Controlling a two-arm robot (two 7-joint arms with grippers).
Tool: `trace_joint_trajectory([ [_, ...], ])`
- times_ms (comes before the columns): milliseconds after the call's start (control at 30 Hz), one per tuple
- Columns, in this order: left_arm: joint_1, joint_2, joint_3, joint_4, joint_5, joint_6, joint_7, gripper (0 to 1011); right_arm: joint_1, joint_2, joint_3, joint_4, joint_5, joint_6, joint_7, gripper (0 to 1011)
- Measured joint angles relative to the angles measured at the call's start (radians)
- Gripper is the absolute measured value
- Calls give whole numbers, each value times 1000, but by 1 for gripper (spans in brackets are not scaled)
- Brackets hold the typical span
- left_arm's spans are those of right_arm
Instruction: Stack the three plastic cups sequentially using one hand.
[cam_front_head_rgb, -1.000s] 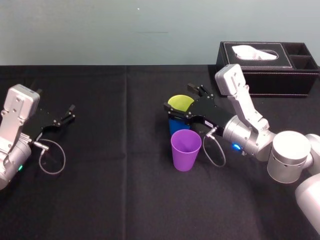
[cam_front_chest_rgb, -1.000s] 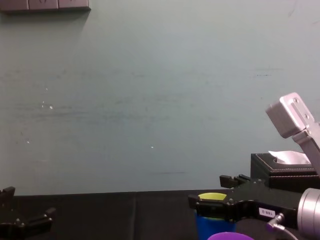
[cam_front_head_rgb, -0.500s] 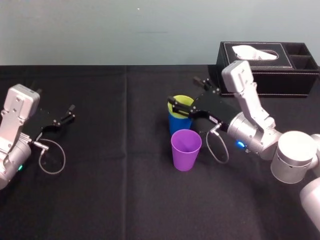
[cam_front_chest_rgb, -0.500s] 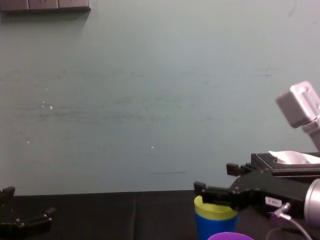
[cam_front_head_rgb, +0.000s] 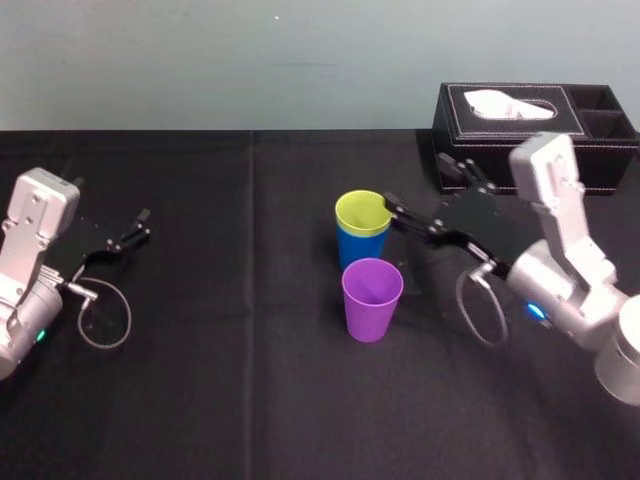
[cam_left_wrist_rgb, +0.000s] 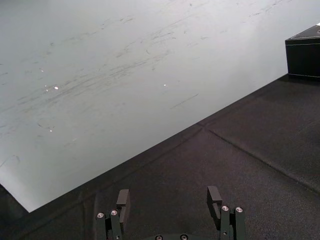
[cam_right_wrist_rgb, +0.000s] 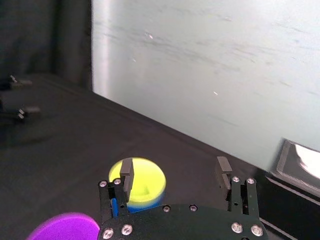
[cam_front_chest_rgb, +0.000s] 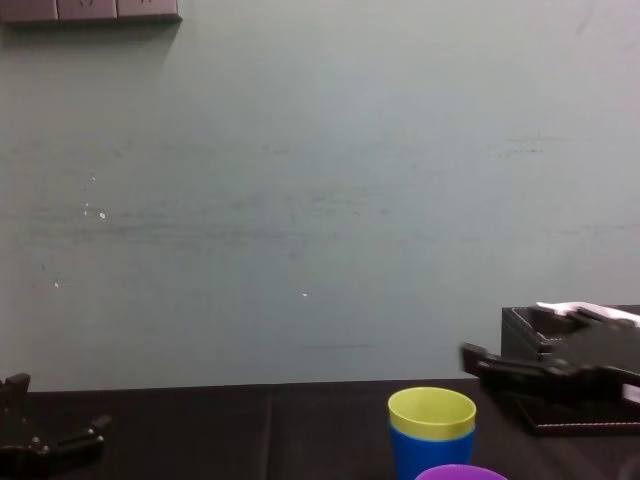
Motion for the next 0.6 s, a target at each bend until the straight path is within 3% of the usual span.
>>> trace_joint_trajectory([
  [200, 0, 0, 0, 0, 0, 0, 0, 1011, -112, 54, 52, -68, -29, 12, -36, 1004],
  [333, 0, 0, 0, 0, 0, 0, 0, 1011, -165, 82, 69, -75, -41, 3, -28, 1004],
  [600, 0, 0, 0, 0, 0, 0, 0, 1011, -227, 118, 68, -55, -64, -57, 27, 1004],
])
